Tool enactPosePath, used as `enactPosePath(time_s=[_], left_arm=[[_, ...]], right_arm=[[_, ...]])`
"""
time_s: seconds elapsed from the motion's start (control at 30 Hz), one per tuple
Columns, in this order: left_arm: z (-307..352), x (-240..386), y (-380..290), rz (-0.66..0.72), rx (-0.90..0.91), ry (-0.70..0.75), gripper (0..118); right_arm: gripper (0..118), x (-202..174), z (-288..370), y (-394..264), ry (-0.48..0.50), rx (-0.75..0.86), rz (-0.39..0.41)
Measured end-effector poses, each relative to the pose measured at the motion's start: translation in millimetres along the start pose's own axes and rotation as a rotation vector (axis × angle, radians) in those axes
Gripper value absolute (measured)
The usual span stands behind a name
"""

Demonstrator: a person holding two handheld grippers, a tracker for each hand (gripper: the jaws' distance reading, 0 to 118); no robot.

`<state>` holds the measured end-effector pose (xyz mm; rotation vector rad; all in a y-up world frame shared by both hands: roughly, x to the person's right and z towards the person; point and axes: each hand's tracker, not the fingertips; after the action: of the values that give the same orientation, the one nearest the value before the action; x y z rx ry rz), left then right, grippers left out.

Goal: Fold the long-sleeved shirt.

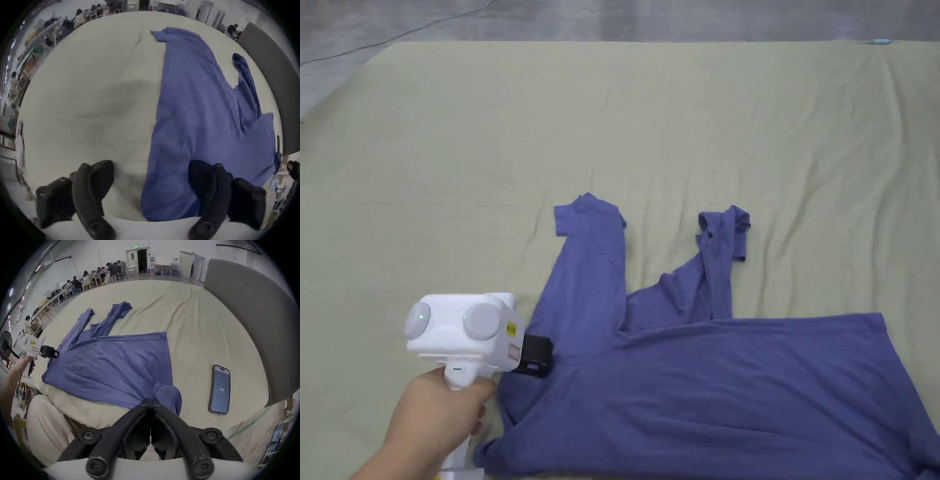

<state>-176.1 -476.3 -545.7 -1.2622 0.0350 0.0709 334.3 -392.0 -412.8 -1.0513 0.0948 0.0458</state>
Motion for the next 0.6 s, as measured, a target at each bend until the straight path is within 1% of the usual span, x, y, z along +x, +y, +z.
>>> enactPosePath(time_s=[0.03, 0.07, 0.1, 0.13, 0.23, 0.27, 0.33, 0.37, 0.4, 0.43, 0.47, 0.5, 0.53, 0.57, 0.6], left_arm=[[7, 3, -1, 0.014, -0.008, -0.004, 46], [14, 7, -2, -0.018, 0.021, 0.024, 2], [20, 12, -2, -0.064, 0.042, 0.006, 0], [22, 13, -2, -0.055, 0.032, -0.080, 0], [36, 20, 2, -0.071, 0.019, -0.065, 0], [42, 23, -4, -0.072, 0.061, -0.080, 0], [60, 18, -2, -0.003, 0.098, -0.137, 0], [70, 16, -1, 0.016, 0.123, -0.155, 0], [77, 10, -1, 0.045, 0.150, -0.180, 0], [88, 7, -1, 0.070, 0.173, -0.205, 0], [97, 5, -1, 0.083, 0.187, -0.225, 0], [105, 3, -2, 0.094, 0.201, -0.241, 0], [109, 4, -3, 0.090, 0.206, -0.242, 0], [113, 5, -4, 0.084, 0.210, -0.243, 0], [117, 6, -4, 0.078, 0.212, -0.243, 0]], right_arm=[[0, -1, -3, 2, 0.000, -0.005, 0.004], [0, 1, -6, 7, 0.000, -0.013, 0.014], [0, 0, -12, 15, -0.007, -0.024, 0.024], [0, -1, -16, 21, -0.016, -0.032, 0.029], [0, 1, -36, 55, -0.032, -0.031, 0.049], [0, 2, -44, 72, -0.039, -0.028, 0.047], [0, 11, -61, 105, -0.027, -0.017, 0.036], [0, 17, -71, 122, 0.013, -0.012, 0.002], [7, 26, -85, 140, 0.055, -0.020, -0.033], [52, 35, -101, 158, 0.089, -0.052, -0.081], [92, 42, -113, 169, 0.088, -0.099, -0.106], [113, 47, -130, 181, 0.066, -0.152, -0.133], [114, 51, -144, 190, 0.072, -0.168, -0.162], [114, 53, -156, 197, 0.097, -0.187, -0.181], [114, 54, -169, 200, 0.108, -0.243, -0.196]])
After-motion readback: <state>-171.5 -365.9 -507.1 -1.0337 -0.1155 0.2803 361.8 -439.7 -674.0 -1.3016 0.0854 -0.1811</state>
